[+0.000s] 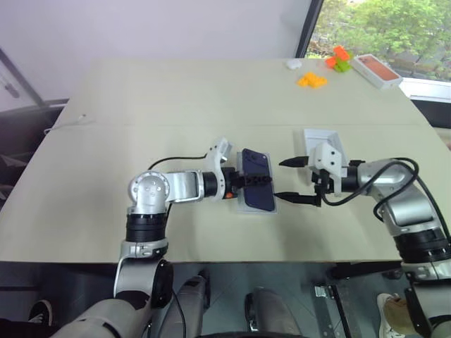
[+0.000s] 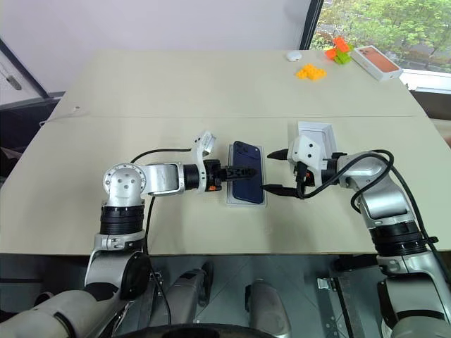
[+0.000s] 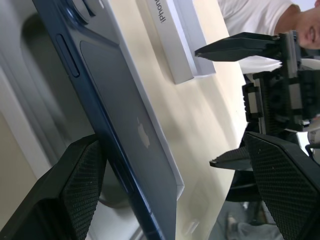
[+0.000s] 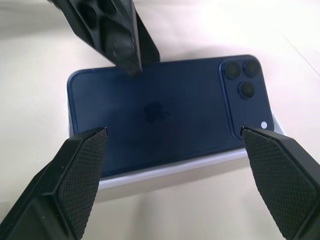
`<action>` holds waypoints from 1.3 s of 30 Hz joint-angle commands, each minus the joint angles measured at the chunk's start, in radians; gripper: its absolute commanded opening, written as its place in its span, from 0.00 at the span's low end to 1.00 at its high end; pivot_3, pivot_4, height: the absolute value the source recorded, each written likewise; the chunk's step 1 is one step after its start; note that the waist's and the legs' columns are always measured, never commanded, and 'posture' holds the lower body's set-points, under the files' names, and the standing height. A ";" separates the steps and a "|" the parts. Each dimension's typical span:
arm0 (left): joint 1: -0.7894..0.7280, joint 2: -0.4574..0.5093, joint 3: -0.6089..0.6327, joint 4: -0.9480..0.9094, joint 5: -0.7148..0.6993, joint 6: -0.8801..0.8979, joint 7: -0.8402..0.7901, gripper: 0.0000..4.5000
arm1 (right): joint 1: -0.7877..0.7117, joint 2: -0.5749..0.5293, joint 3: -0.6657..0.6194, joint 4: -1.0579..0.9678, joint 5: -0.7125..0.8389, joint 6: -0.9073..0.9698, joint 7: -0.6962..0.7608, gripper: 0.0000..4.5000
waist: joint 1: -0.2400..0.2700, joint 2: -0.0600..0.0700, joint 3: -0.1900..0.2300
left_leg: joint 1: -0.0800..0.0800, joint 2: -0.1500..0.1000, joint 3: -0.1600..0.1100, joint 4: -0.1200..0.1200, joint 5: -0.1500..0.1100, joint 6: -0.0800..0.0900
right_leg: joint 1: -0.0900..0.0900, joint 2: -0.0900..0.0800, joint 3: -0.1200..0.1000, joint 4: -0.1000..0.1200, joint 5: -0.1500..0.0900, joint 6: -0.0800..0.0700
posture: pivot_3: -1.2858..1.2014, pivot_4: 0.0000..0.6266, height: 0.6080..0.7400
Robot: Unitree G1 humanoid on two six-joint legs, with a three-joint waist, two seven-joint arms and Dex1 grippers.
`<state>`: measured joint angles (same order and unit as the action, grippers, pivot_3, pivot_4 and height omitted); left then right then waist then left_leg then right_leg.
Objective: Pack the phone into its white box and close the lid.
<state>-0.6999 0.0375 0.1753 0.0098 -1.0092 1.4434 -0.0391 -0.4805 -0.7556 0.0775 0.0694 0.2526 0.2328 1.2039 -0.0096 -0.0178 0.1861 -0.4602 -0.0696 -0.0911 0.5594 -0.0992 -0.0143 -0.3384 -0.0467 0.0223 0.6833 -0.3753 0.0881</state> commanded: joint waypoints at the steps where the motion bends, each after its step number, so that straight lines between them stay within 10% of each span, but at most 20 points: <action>1: -0.016 0.006 0.023 -0.048 -0.009 0.015 -0.009 0.99 | -0.024 0.004 -0.006 -0.005 0.003 -0.020 0.004 1.00 | 0.000 0.000 0.000 | 0.000 0.000 0.000 0.000 0.000 0.000 | 0.000 0.000 0.000 0.000 0.000 0.000 | 0.52 0.24 1.00; 17: -0.022 0.088 0.077 -0.123 0.000 0.079 -0.024 0.99 | -0.038 0.017 0.002 0.015 -0.001 -0.029 0.011 1.00 | 0.000 0.000 0.000 | 0.000 0.000 0.000 0.000 0.000 0.000 | 0.000 0.000 0.000 0.000 0.000 0.000 | 0.52 0.24 1.00; 28: 0.117 0.299 0.006 -0.236 0.099 -0.229 -0.281 0.99 | -0.091 0.120 -0.027 -0.007 0.033 0.067 -0.112 1.00 | 0.007 0.002 0.000 | 0.000 0.000 0.000 -0.002 0.000 0.000 | -0.001 0.000 0.001 0.000 0.000 -0.001 | 0.52 0.24 1.00; 39: 0.070 0.128 -0.108 -0.068 0.222 -0.383 -0.282 0.00 | -0.056 0.139 0.016 0.001 -0.033 0.026 -0.152 0.01 | 0.021 0.002 0.000 | 0.000 -0.001 0.000 -0.001 0.000 0.000 | -0.001 -0.001 0.001 -0.001 0.000 0.000 | 0.52 0.24 1.00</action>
<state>-0.6051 0.1684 0.0834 -0.0567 -0.8111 1.0982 -0.3034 -0.5434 -0.6045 0.0945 0.0850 0.2307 0.2838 1.0573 0.0114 -0.0163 0.1861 -0.4605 -0.0706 -0.0909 0.5581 -0.0994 -0.0143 -0.3390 -0.0479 0.0229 0.6822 -0.3753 0.0878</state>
